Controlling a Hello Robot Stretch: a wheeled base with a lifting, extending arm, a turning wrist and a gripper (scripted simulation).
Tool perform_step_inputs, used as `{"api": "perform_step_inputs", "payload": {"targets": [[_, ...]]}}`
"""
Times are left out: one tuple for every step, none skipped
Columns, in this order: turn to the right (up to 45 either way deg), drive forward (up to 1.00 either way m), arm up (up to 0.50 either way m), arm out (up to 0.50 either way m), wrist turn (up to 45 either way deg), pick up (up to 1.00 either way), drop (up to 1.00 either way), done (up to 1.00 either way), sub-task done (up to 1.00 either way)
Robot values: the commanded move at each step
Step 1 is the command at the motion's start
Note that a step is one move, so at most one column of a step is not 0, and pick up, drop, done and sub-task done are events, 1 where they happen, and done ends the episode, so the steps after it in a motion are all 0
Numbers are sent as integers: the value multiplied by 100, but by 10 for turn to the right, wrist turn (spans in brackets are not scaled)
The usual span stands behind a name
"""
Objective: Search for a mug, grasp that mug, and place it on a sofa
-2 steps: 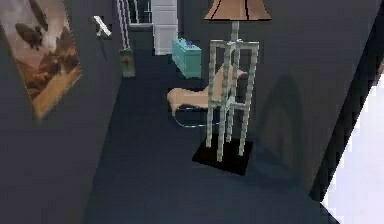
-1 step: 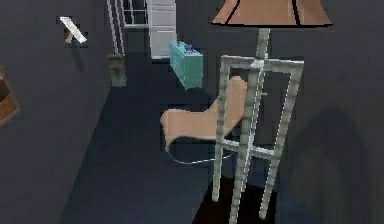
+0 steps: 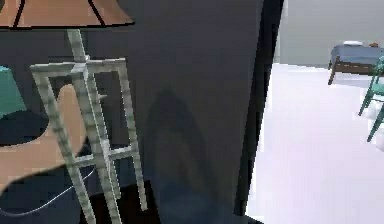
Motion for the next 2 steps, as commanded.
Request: {"api": "perform_step_inputs", "payload": {"targets": [[360,0,0,0,0,0,0,0,0],[0,70,0,0,0,0,0,0,0]]}}
